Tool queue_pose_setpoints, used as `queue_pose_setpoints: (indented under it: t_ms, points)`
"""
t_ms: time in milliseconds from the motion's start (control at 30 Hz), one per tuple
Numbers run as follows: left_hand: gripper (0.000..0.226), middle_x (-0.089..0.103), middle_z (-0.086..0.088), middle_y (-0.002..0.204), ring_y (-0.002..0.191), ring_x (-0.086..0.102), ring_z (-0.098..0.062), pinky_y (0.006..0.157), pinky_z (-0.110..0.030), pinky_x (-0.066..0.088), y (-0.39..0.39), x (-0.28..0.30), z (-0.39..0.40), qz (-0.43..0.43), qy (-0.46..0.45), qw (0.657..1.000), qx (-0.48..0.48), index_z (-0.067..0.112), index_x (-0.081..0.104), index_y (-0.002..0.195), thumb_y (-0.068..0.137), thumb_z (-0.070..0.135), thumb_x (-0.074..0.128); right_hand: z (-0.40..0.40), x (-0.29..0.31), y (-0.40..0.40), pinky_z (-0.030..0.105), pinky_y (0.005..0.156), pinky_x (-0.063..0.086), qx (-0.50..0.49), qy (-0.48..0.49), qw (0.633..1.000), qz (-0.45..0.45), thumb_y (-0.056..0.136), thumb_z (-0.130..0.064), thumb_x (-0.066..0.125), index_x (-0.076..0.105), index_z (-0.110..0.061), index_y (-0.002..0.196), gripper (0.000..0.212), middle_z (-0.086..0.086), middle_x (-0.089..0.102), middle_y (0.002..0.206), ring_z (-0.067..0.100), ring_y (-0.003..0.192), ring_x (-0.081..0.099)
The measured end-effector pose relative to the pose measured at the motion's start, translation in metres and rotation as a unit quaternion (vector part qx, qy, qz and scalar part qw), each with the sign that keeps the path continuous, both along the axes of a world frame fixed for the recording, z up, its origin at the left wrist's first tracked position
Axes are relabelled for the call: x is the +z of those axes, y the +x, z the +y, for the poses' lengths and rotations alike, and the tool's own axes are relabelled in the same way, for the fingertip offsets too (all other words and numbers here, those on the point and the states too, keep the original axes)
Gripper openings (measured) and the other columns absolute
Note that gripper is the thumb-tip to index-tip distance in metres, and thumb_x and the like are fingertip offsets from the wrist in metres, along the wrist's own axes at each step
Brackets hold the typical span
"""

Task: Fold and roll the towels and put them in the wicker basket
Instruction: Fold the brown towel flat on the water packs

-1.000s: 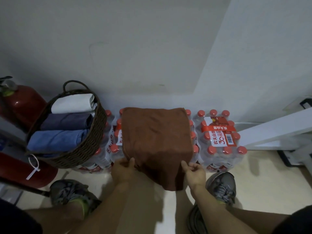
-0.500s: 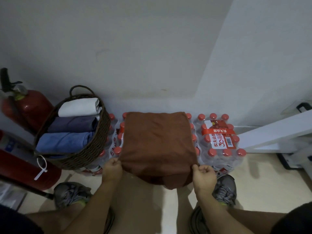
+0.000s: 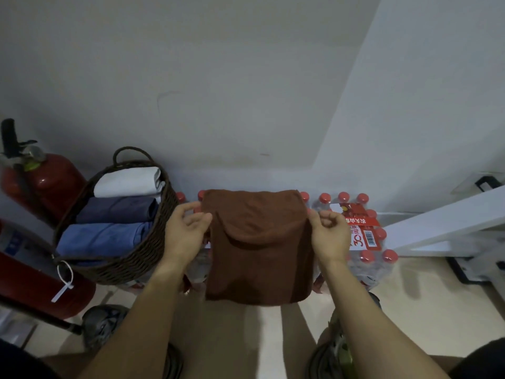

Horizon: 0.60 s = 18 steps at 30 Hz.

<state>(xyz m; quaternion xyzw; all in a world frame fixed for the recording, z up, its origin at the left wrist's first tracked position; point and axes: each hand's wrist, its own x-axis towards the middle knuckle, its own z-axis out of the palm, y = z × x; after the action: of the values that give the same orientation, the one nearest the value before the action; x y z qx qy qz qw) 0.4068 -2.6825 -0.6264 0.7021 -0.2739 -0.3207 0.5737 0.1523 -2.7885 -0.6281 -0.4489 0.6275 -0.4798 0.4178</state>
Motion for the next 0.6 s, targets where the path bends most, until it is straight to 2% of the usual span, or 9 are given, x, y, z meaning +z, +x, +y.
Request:
queue_pose_setpoints:
  t_ms: [67,100,133,200,300,400,467,533,600]
  points:
    - [0.05,0.062,0.001,0.107,0.094,0.065,-0.012,0.085,-0.023,0.052,0.005,-0.01,0.002,-0.046,0.024,0.996,-0.074,0.021,0.051,0.126,0.083,0.007,0.073,-0.008,-0.003,-0.002,0.025,0.072,0.045,0.054,0.094,0.994,0.01,0.082,-0.028,0.075,0.054,-0.021,0.099,0.027,-0.008,0.062,0.088,0.006,0.083,0.06]
    - [0.054,0.06,0.001,0.107,0.095,0.061,-0.012,0.089,-0.026,0.049,0.004,-0.018,0.006,-0.088,0.041,0.992,-0.075,0.018,0.05,0.129,0.082,0.007,0.074,-0.007,-0.008,-0.004,0.028,0.074,0.046,0.067,0.126,0.988,0.055,0.081,-0.024,0.075,0.052,-0.02,0.103,0.031,-0.006,0.06,0.091,0.012,0.088,0.06]
    - [0.05,0.059,0.0,0.101,0.09,0.059,-0.011,0.087,-0.028,0.049,0.0,-0.027,0.011,-0.13,0.047,0.989,-0.048,0.015,0.052,0.125,0.081,0.008,0.075,-0.004,-0.015,-0.004,0.033,0.078,0.049,0.062,0.127,0.982,0.127,0.08,-0.021,0.074,0.052,-0.019,0.105,0.034,-0.002,0.059,0.097,0.018,0.093,0.059]
    - [0.028,0.061,0.002,0.084,0.075,0.058,-0.007,0.073,-0.027,0.051,-0.015,-0.046,0.027,-0.174,0.041,0.983,0.045,0.02,0.059,0.104,0.082,0.013,0.074,0.008,-0.027,-0.002,0.041,0.091,0.05,0.037,0.053,0.97,0.236,0.08,-0.016,0.069,0.054,-0.017,0.106,0.03,0.004,0.053,0.108,0.024,0.102,0.055]
    - [0.019,0.06,0.006,0.073,0.07,0.059,-0.01,0.06,-0.023,0.043,-0.042,-0.077,0.049,-0.17,0.107,0.977,0.073,0.028,0.054,0.08,0.083,0.024,0.072,0.028,-0.038,0.013,0.028,0.088,0.047,0.08,-0.077,0.967,0.23,0.08,-0.007,0.066,0.058,-0.016,0.096,0.019,0.003,0.052,0.103,0.019,0.094,0.056]
    - [0.02,0.061,0.002,0.074,0.073,0.059,-0.018,0.06,-0.023,0.039,-0.055,-0.108,0.066,-0.139,0.174,0.973,0.058,0.018,0.057,0.081,0.081,0.026,0.075,0.046,-0.045,0.029,0.01,0.069,0.037,0.151,-0.127,0.954,0.224,0.079,-0.004,0.066,0.06,-0.018,0.085,0.016,-0.003,0.053,0.088,0.007,0.071,0.053]
    - [0.023,0.064,-0.005,0.081,0.079,0.061,-0.024,0.067,-0.028,0.042,-0.055,-0.121,0.068,-0.098,0.206,0.972,0.052,0.01,0.063,0.089,0.079,0.025,0.077,0.061,-0.052,0.037,0.011,0.066,0.04,0.2,-0.112,0.95,0.21,0.078,-0.004,0.066,0.06,-0.02,0.081,0.017,-0.006,0.053,0.082,0.006,0.065,0.052]
    - [0.024,0.066,-0.009,0.089,0.086,0.061,-0.026,0.077,-0.03,0.046,-0.055,-0.125,0.066,-0.065,0.208,0.976,0.029,0.006,0.066,0.094,0.08,0.022,0.077,0.074,-0.06,0.041,0.021,0.066,0.048,0.259,-0.066,0.943,0.196,0.078,-0.006,0.066,0.06,-0.022,0.08,0.018,-0.005,0.057,0.078,0.01,0.066,0.055]
    - [0.017,0.066,-0.012,0.084,0.085,0.062,-0.029,0.078,-0.034,0.049,-0.054,-0.123,0.062,-0.05,0.197,0.979,0.013,0.003,0.066,0.086,0.083,0.018,0.075,0.085,-0.07,0.041,0.027,0.066,0.05,0.329,-0.042,0.919,0.214,0.078,-0.008,0.068,0.062,-0.022,0.081,0.016,-0.007,0.062,0.076,0.009,0.068,0.057]
